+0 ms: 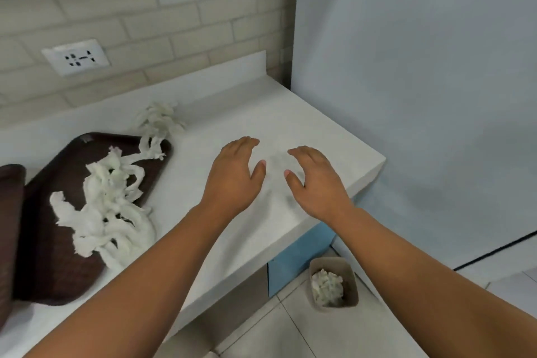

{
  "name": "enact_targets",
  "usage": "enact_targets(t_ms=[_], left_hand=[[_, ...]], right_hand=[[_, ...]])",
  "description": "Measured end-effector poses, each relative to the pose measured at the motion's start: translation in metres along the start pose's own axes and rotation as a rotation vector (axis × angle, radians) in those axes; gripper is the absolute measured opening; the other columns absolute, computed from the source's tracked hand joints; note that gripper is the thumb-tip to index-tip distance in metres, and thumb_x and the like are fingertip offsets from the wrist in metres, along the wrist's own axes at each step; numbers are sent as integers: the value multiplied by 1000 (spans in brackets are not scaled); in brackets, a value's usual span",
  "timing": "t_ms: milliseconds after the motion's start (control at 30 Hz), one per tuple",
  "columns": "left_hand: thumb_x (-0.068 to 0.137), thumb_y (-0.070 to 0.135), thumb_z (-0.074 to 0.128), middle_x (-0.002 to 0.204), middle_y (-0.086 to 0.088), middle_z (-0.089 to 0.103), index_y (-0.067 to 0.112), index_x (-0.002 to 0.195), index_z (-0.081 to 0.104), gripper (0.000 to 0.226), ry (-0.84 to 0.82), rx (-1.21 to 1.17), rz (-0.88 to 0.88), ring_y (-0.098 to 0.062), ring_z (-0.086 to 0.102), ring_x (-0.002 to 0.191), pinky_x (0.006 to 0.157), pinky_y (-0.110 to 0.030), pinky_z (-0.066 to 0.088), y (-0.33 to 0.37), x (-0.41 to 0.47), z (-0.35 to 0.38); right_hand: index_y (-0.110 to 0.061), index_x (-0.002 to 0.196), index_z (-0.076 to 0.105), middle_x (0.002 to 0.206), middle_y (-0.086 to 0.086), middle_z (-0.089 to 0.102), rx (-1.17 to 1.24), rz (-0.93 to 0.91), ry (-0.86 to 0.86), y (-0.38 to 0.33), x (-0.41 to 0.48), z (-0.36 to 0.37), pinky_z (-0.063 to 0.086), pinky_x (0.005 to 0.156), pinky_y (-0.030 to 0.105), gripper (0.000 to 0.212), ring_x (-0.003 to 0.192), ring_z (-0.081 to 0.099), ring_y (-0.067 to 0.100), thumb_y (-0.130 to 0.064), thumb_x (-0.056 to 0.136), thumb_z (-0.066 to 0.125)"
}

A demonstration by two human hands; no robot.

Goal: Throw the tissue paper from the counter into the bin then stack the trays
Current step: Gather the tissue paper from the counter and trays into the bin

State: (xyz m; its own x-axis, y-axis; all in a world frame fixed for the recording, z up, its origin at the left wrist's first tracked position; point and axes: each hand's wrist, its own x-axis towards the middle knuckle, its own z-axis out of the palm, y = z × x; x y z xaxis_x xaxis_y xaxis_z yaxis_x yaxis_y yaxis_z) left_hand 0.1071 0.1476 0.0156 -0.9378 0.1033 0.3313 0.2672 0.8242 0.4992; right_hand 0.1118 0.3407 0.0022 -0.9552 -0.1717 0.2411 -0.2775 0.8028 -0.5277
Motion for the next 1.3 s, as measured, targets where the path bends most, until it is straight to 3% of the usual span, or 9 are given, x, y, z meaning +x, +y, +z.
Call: enact_targets(t_ms=[133,400,600,700,800,900,1000,1200,1300], left_hand=[[98,34,52,140,5,53,21,136,51,40,-25,27,-28,-15,46,130,103,-26,35,-79,1,-43],[95,32,59,131,-2,59,17,134,54,42,-72,98,-126,-20,52,121,97,-28,41,-221,10,-92],[87,29,68,131,-6,56,19,130,57,45,-108,99,-205,-27,53,119,99,-41,46,-293,43,-95],[87,37,65,132,-8,55,23,131,55,48,-133,155,-295,-31,53,118,97,-50,47,-311,67,-91],[90,40,60,130,-9,57,20,137,48,52,-148,149,-388,-32,53,120,99,-49,45,-320,89,-89],[90,29,64,124,-7,63,19,138,49,51,-208,100,-389,-28,57,117,98,-42,47,-330,100,-83],[90,15,63,110,-2,67,21,122,63,32,-219,43,-382,-21,62,105,94,-35,50,-338,103,-80],[92,17,66,90,13,66,22,105,72,16,3,-198,-340,5,59,77,75,-2,39,-324,101,-105],[90,20,69,82,11,67,26,100,72,12,51,-473,-351,-2,64,67,74,-17,52,-301,97,-124]], right_hand=[[-17,139,50,148,7,44,24,-55,-66,-59,33,57,28,114,32,45,140,34,22,-34,97,52],[-17,133,56,145,6,47,64,-98,-171,-157,94,162,33,112,34,39,137,38,21,-29,96,54],[-15,137,50,137,4,52,47,-66,-232,-183,129,208,38,107,37,40,130,42,22,-21,97,48],[-13,137,50,135,4,53,44,-29,-244,-188,141,222,39,106,37,40,129,43,23,-17,97,46],[-12,135,53,132,4,55,62,-15,-248,-190,150,232,41,105,37,40,127,45,23,-10,96,44],[-12,134,53,133,5,55,80,-16,-246,-189,155,239,42,104,38,40,127,45,23,-7,96,42],[-13,135,53,135,4,54,118,26,-235,-186,161,246,40,107,35,40,128,46,22,-8,97,42],[-16,134,54,134,0,58,275,169,-155,-192,175,242,40,104,28,38,123,52,17,-32,102,42],[-27,130,53,120,-10,61,621,330,-119,-206,183,228,43,93,27,38,106,58,11,-45,102,36]])
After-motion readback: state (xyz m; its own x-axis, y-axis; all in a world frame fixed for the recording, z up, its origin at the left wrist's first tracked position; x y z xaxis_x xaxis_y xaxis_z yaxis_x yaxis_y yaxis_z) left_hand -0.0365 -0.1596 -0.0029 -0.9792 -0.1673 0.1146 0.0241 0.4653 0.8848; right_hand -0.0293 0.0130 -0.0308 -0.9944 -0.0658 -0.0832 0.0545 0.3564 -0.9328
